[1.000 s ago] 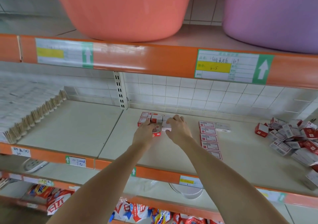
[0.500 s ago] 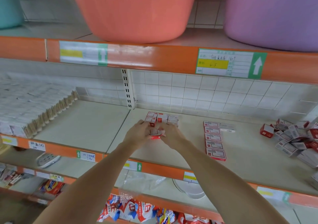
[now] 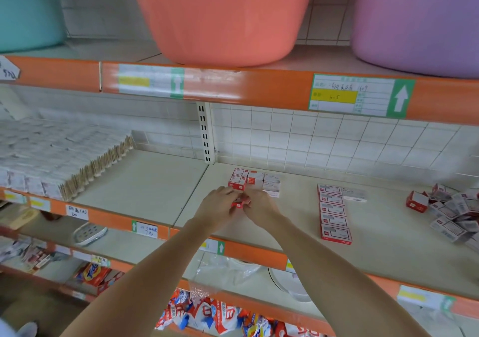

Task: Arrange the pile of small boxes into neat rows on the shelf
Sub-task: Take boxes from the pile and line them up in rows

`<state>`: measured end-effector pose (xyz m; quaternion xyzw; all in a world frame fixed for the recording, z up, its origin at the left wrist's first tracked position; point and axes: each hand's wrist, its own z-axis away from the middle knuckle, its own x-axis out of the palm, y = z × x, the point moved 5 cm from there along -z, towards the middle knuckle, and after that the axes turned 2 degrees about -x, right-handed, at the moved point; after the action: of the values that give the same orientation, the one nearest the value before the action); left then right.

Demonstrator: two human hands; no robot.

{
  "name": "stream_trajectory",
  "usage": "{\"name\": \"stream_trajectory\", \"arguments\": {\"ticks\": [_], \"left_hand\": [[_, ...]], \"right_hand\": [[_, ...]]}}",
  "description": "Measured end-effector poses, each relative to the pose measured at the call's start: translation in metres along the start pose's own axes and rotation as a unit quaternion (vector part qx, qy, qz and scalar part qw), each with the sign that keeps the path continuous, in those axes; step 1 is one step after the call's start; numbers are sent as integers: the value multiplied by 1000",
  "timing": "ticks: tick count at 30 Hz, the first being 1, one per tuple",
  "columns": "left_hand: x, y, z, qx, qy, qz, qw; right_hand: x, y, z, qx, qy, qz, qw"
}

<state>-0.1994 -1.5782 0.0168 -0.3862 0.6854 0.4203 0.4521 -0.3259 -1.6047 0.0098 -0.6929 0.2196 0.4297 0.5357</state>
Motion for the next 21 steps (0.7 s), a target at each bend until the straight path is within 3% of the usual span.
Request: {"name": "stream_trajectory", "arguments": {"ticks": [8,14,21], "left_hand": [[12,1,12,-8,-17,-63,998],[16,-1,12,-28,-35,-63,997],[24,-10,7,-39,-67,-63,995]], "right_hand": [[-7,10,3,13,-11,46,999],[-5,16,3,0,-65,137,989],[-3,17,6,-12,-63,145,987]]}}
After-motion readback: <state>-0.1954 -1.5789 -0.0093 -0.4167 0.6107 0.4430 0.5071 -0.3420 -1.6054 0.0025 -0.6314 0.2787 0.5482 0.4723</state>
